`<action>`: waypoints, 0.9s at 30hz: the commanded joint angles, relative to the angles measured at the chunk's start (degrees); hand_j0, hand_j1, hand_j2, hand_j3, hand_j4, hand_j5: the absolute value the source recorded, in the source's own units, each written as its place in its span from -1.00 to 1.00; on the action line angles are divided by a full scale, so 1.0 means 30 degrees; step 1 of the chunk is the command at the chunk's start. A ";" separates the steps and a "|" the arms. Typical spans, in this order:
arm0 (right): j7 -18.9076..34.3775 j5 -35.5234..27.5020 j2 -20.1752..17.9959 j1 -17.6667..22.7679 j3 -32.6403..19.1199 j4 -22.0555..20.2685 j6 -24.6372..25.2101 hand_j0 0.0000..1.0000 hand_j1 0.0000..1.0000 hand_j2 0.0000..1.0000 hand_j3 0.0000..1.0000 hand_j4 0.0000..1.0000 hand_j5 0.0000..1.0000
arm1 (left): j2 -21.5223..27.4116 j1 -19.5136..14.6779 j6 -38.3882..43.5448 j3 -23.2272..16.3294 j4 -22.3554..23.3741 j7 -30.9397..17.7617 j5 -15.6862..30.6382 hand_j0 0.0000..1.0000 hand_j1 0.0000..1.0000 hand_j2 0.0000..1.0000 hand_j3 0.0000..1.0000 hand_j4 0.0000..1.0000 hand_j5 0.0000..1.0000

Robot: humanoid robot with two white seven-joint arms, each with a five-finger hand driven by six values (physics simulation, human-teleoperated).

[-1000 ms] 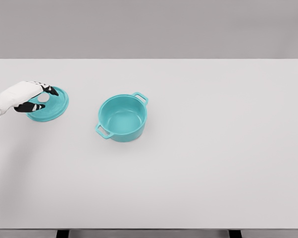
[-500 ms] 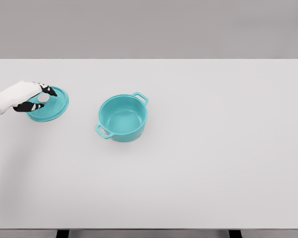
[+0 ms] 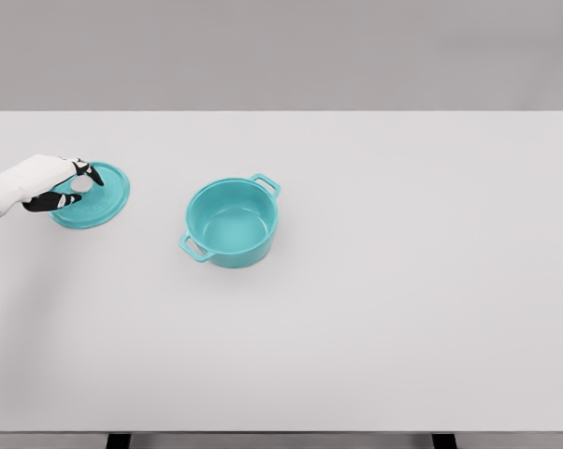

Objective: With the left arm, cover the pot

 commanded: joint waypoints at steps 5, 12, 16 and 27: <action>0.0003 0.0002 0.0001 0.0000 0.0001 -0.0010 -0.0001 1.00 1.00 1.00 1.00 1.00 1.00 | 0.0017 0.0000 0.0029 0.0024 -0.0032 0.0009 0.0113 0.03 0.03 0.03 0.03 0.03 0.03; 0.0003 0.0002 0.0001 0.0000 0.0001 0.0019 -0.0001 1.00 1.00 1.00 1.00 1.00 1.00 | 0.0046 -0.0029 0.0029 0.0053 -0.0237 0.0039 0.0171 0.01 0.01 0.01 0.01 0.01 0.01; 0.0003 0.0002 0.0001 0.0000 0.0001 -0.0010 -0.0001 1.00 1.00 1.00 1.00 1.00 1.00 | 0.0075 -0.0146 0.0029 0.0053 -0.0324 0.0097 0.0259 -0.01 -0.01 -0.01 -0.01 -0.01 -0.01; 0.0003 0.0002 0.0001 0.0000 0.0001 -0.0010 -0.0001 1.00 1.00 1.00 1.00 1.00 1.00 | 0.0309 -0.0146 0.0029 0.0083 -0.2199 0.0185 0.0376 -0.02 -0.02 -0.02 -0.02 -0.02 -0.02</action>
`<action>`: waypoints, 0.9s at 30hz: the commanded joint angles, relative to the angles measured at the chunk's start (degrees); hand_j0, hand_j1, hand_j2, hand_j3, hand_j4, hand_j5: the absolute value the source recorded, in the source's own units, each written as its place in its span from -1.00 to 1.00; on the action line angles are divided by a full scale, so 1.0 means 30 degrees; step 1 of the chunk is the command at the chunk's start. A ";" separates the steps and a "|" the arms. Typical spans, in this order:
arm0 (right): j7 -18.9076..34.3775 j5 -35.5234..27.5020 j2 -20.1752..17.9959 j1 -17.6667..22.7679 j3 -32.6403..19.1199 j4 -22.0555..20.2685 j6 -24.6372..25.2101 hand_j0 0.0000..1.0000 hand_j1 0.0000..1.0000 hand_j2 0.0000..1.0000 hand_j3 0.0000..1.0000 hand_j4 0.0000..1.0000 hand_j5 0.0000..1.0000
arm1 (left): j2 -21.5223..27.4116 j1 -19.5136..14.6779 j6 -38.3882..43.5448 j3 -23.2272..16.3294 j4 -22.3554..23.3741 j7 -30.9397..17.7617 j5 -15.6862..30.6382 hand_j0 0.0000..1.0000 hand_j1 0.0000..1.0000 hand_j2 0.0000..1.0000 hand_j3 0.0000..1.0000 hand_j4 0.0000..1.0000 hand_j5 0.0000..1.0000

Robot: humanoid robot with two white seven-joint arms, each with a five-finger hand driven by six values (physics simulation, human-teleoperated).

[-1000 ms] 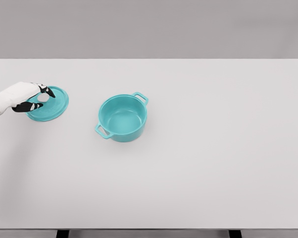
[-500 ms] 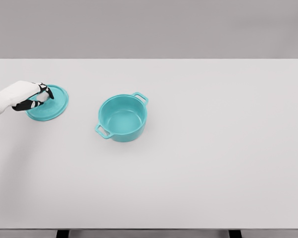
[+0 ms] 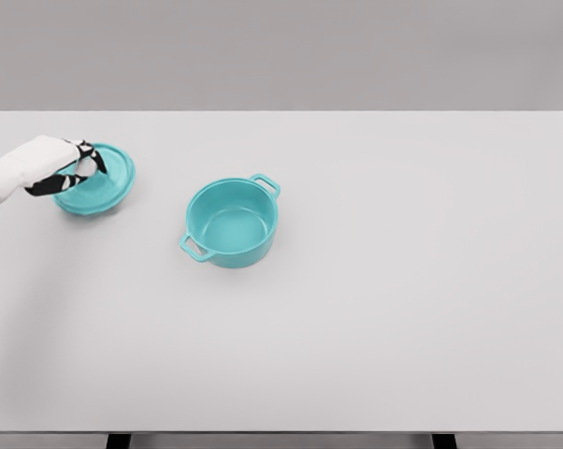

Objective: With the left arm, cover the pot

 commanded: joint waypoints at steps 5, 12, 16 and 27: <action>0.0003 0.0002 0.0001 0.0000 0.0001 -0.0006 -0.0001 1.00 1.00 1.00 1.00 1.00 1.00 | 0.0271 0.0000 0.0028 -0.0003 -0.1637 0.0048 0.0203 -0.01 -0.01 -0.01 -0.01 -0.01 -0.01; 0.0003 0.0002 0.0001 0.0000 0.0001 -0.0006 -0.0001 1.00 1.00 1.00 1.00 1.00 1.00 | 0.0417 0.0322 0.0028 -0.0032 -0.3219 0.0780 0.0467 -0.02 -0.02 -0.02 -0.02 -0.02 -0.02; 0.0003 0.0002 0.0001 0.0000 0.0001 -0.0006 -0.0001 1.00 1.00 1.00 1.00 1.00 1.00 | 0.0593 0.0410 0.0028 -0.0062 -0.4098 0.0897 0.0467 -0.02 -0.02 -0.02 -0.02 -0.02 -0.02; 0.0003 0.0002 0.0001 0.0000 0.0001 -0.0006 -0.0001 1.00 1.00 1.00 1.00 1.00 1.00 | 0.1062 0.0733 0.0028 -0.1409 -0.6090 0.2391 0.0584 -0.02 -0.02 -0.02 -0.02 -0.02 -0.02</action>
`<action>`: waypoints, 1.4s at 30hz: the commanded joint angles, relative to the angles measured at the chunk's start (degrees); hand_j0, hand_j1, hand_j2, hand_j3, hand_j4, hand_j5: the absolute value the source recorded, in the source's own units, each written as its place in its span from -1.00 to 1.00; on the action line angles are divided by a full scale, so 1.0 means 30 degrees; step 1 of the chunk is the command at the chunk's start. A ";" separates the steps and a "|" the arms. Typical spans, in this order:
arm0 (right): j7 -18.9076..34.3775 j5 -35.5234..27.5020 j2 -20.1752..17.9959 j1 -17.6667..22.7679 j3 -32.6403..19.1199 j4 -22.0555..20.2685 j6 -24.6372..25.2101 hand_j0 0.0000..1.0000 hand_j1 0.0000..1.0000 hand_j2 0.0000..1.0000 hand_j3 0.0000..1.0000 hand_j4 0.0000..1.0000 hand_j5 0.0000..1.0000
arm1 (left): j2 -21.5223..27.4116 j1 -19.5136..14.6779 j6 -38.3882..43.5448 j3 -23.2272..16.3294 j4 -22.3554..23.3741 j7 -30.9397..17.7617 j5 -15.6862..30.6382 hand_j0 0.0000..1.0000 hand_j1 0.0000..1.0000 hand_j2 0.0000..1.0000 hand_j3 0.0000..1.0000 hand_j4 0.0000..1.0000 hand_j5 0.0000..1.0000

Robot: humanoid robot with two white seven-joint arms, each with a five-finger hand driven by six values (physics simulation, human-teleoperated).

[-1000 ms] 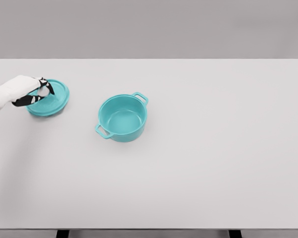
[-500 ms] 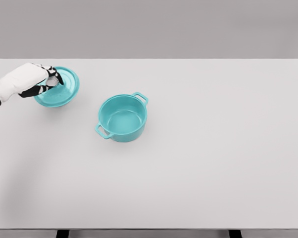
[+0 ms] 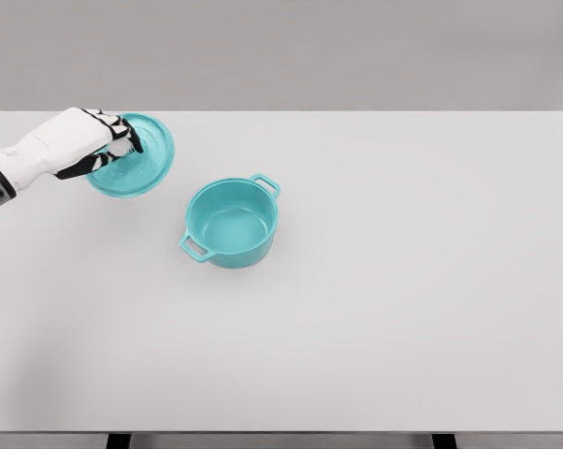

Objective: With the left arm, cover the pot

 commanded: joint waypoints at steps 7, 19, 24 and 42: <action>0.0003 0.0002 0.0001 0.0000 0.0001 0.0022 -0.0001 1.00 1.00 1.00 1.00 1.00 1.00 | 0.0042 0.0000 0.0016 -0.0918 -0.1638 0.0617 0.0168 -0.02 -0.02 -0.02 -0.02 -0.02 -0.02; 0.0003 0.0002 0.0001 0.0000 0.0001 0.0022 -0.0001 1.00 1.00 1.00 1.00 1.00 1.00 | -0.0134 0.0029 0.0016 -0.2354 -0.3395 0.1056 0.0109 -0.03 -0.03 -0.03 -0.03 -0.03 -0.03; 0.0003 0.0002 0.0001 0.0000 0.0001 0.0022 -0.0001 1.00 1.00 1.00 1.00 1.00 1.00 | -0.0163 0.0059 0.0016 -0.2354 -0.3484 0.1056 0.0139 -0.03 -0.03 -0.03 -0.03 -0.03 -0.03; 0.0003 0.0002 0.0001 0.0000 0.0001 -0.0007 -0.0001 1.00 1.00 1.00 1.00 1.00 1.00 | -0.0925 0.0205 0.0016 -0.3467 -0.3953 0.1056 -0.0008 -0.07 -0.07 -0.07 -0.07 -0.07 -0.07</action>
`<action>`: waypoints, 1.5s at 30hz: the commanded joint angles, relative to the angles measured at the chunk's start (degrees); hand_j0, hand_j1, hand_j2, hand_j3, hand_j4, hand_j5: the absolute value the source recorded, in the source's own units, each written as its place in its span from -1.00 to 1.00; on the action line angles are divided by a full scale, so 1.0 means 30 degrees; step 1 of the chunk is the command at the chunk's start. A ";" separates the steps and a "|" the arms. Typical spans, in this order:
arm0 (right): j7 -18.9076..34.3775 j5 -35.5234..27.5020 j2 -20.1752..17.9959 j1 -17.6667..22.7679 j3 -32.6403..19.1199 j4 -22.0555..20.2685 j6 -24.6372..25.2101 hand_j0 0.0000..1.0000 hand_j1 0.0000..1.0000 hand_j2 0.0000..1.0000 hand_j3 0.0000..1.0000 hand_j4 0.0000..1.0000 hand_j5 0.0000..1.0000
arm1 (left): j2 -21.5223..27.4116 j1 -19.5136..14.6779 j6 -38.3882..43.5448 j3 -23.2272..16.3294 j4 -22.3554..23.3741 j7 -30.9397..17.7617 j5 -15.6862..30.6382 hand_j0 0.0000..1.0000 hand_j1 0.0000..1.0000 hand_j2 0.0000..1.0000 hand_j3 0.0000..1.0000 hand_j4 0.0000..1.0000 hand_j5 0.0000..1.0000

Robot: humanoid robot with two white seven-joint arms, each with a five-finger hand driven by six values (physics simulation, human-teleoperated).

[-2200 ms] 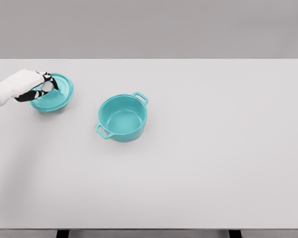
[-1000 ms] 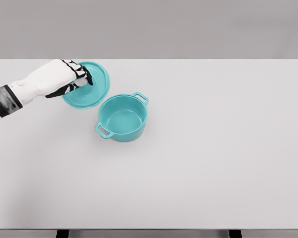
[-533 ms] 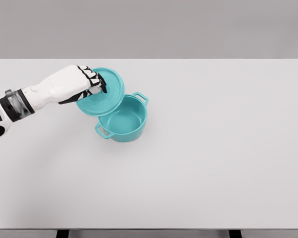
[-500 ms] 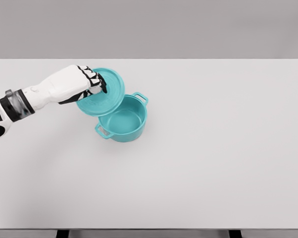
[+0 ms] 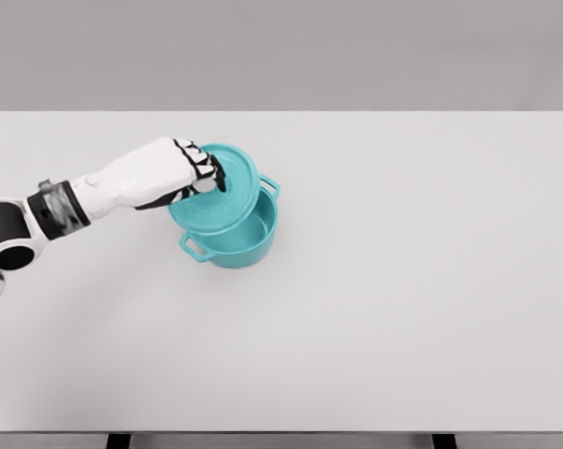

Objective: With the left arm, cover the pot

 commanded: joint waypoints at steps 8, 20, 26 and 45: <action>0.0003 0.0001 0.0001 0.0000 0.0001 0.0023 -0.0001 1.00 1.00 1.00 1.00 1.00 1.00 | -0.0295 0.0029 0.0006 -0.0804 0.0035 -0.0023 0.0048 -0.07 -0.07 -0.07 -0.07 -0.07 -0.07; 0.0003 0.0001 0.0001 -0.0029 0.0001 -0.0006 -0.0001 1.00 1.00 1.00 1.00 1.00 1.00 | -0.0794 0.0059 0.0006 -0.1009 0.0152 0.0006 0.0018 -0.05 -0.05 -0.05 -0.05 -0.05 -0.05; 0.0003 0.0001 0.0001 0.0000 0.0001 0.0023 -0.0001 1.00 1.00 1.00 1.00 1.00 1.00 | -0.0823 0.0176 0.0006 -0.1009 0.0181 -0.0023 -0.0157 0.00 0.00 0.00 0.00 0.00 0.00; 0.0003 0.0001 0.0001 0.0000 0.0001 -0.0006 -0.0001 1.00 1.00 1.00 1.00 1.00 1.00 | -0.0852 0.0176 0.0006 -0.1009 0.0592 -0.0023 -0.0187 0.20 0.20 0.20 0.20 0.20 0.20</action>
